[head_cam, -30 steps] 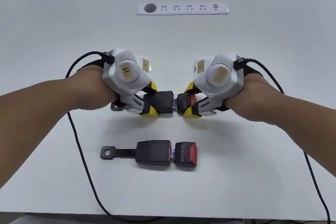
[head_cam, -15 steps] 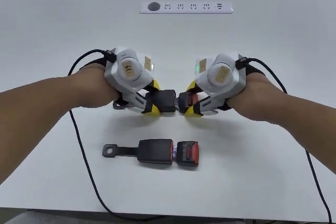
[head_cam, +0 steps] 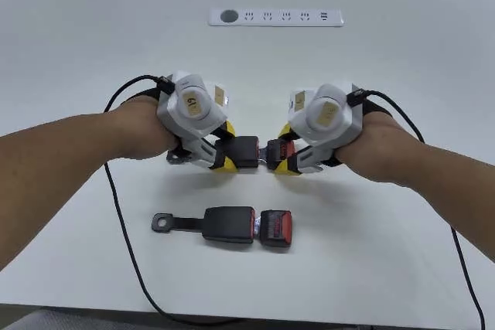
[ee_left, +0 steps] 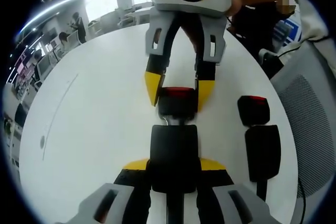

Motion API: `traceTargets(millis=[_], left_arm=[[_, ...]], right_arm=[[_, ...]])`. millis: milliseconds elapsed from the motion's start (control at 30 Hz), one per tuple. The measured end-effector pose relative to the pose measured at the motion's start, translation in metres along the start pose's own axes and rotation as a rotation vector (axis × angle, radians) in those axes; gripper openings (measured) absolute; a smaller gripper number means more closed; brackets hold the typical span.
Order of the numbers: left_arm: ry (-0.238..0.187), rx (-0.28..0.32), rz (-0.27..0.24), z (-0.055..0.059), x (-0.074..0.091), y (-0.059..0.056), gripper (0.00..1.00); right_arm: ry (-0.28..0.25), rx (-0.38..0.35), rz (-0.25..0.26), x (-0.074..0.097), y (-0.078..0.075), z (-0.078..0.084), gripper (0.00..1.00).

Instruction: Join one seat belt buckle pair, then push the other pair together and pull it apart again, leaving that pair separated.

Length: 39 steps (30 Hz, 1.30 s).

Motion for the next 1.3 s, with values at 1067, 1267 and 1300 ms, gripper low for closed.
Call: traceTargets(millis=[1067, 1267, 1300], left_arm=[[0.017, -0.008, 0.003, 0.003, -0.003, 0.002, 0.34], [0.018, -0.01, -0.002, -0.002, -0.001, -0.003, 0.34], [0.02, -0.013, -0.004, -0.003, -0.001, -0.004, 0.34]], right_arm=[[0.081, -0.037, 0.014, 0.056, -0.001, 0.081, 0.34], [0.103, -0.056, 0.011, 0.063, -0.005, 0.09, 0.34], [0.107, -0.062, 0.01, 0.064, -0.004, 0.091, 0.34]])
Point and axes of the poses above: the centre of the closed fingertips' face, and the gripper's own axes: x roughly backward along the fingers, y roughly to its left, z roughly out of its underside, the point moved 10 cm from there along x, roughly backward along the fingers
